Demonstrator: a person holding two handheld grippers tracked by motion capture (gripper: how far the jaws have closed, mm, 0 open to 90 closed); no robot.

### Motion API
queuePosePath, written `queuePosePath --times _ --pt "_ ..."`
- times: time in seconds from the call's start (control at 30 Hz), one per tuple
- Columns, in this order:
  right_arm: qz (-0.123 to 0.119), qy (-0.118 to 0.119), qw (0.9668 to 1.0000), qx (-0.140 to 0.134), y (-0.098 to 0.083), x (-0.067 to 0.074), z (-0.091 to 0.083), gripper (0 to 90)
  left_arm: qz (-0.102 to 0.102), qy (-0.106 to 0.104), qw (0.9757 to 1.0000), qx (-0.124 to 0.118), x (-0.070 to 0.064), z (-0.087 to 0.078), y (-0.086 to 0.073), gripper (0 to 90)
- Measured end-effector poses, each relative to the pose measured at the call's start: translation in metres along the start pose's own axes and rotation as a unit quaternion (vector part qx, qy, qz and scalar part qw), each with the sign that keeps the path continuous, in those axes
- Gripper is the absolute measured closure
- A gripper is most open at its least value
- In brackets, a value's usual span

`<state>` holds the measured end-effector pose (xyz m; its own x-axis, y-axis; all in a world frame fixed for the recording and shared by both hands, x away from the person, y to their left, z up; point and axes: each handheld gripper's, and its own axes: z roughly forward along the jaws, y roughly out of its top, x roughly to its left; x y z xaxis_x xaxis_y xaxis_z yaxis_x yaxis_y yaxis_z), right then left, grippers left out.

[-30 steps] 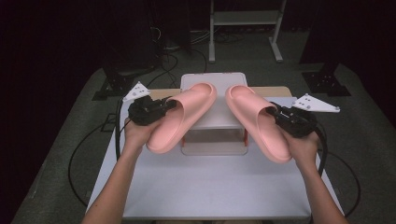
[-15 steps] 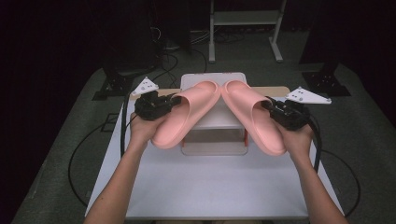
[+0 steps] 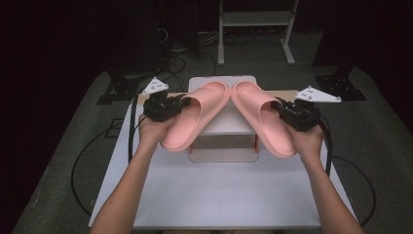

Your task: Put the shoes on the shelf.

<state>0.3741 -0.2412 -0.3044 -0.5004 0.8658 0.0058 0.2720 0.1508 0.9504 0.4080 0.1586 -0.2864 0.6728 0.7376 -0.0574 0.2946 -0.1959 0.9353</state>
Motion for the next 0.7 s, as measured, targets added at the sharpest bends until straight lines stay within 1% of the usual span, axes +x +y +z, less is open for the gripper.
queuePosePath --times 0.27,0.3,0.4,0.67,0.7 --pt "0.005 -0.003 1.0 0.005 0.003 0.0 0.005 76.7 -0.006 0.004 1.0 0.003 0.001 0.004 0.002 71.4" --pt "0.006 -0.005 1.0 0.006 0.005 0.0 0.006 76.5 -0.01 0.003 0.9999 0.003 0.001 0.005 0.002 71.1" --pt "0.006 -0.004 0.9999 0.01 0.008 0.001 0.008 76.1 -0.012 0.005 0.9999 0.003 0.0 0.007 0.003 70.6" --pt "0.012 -0.003 0.9998 0.014 0.015 0.003 0.016 75.2 -0.014 0.005 0.9999 0.004 0.0 0.011 0.005 69.7" --pt "0.013 -0.003 0.9998 0.015 0.016 0.003 0.017 75.1 -0.018 0.006 0.9998 0.004 0.001 0.012 0.005 69.5"
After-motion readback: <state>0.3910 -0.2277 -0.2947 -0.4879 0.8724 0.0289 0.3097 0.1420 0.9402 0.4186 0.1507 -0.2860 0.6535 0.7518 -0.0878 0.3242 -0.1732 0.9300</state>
